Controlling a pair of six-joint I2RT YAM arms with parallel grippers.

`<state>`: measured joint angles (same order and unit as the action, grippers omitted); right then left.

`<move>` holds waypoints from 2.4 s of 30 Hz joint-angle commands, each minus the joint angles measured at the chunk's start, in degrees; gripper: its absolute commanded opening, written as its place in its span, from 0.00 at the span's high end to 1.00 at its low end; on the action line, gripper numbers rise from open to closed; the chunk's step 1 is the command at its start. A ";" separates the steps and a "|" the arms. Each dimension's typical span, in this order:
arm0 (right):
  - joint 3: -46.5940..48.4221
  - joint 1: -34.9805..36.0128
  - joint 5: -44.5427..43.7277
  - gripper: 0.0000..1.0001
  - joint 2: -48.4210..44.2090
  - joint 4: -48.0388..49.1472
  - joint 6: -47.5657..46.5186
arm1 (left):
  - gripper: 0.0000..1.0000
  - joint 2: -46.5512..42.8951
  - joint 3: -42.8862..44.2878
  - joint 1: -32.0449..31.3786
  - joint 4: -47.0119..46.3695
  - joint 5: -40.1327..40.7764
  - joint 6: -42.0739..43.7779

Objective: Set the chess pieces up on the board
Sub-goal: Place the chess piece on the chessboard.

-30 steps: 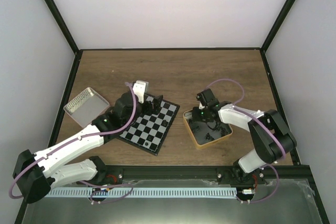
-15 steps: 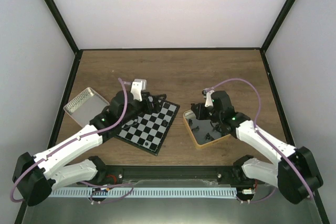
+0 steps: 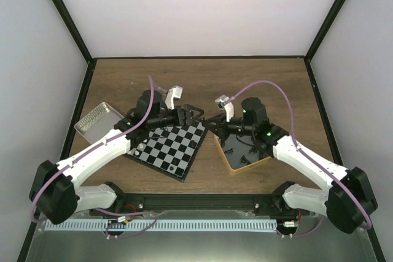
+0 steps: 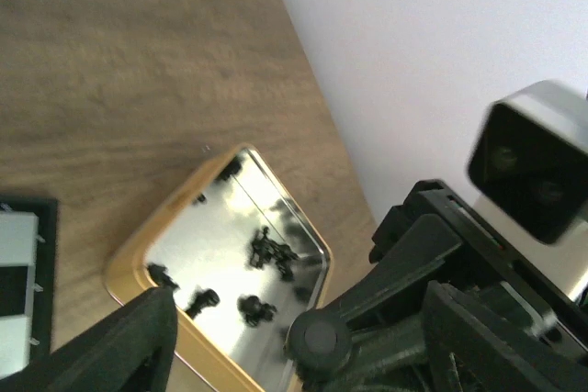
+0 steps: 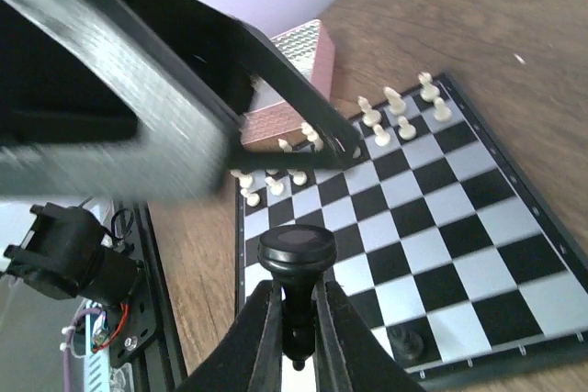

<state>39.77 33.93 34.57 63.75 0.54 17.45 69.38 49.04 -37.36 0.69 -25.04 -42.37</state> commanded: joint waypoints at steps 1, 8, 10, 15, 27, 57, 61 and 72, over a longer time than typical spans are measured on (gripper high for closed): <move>6.12 2.32 0.78 0.93 3.34 -1.08 -7.45 | 0.29 2.58 2.85 0.52 0.88 -9.61 -4.68; 7.65 2.80 1.36 0.93 5.40 0.86 -7.68 | 0.55 2.78 1.52 0.62 0.66 -9.36 -6.04; 7.74 2.85 1.59 0.93 5.64 1.26 -7.50 | 0.63 2.77 1.20 0.67 0.52 -8.83 -6.34; 7.56 3.03 1.86 0.93 5.65 2.15 -6.73 | 0.79 3.20 0.43 0.71 0.11 -8.47 -6.39; 1.21 3.07 6.41 0.48 -0.28 19.57 16.98 | 0.84 -1.30 -1.69 1.80 -10.08 -6.45 -9.08; -1.19 3.53 0.76 0.73 5.17 55.19 57.53 | 0.84 -6.61 -6.61 2.12 -35.06 -3.96 -29.95; -0.97 3.68 0.96 0.76 6.12 56.04 58.44 | 0.84 -5.88 -6.87 2.12 -36.45 -4.05 -30.69; -1.22 3.77 -1.21 0.94 6.04 57.82 59.51 | 0.84 -5.13 -7.84 2.12 -36.36 -3.99 -29.87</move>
<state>36.93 37.28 35.40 70.67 55.99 76.93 63.70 42.48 -35.48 -34.30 -29.39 -73.17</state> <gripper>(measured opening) 0.092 0.199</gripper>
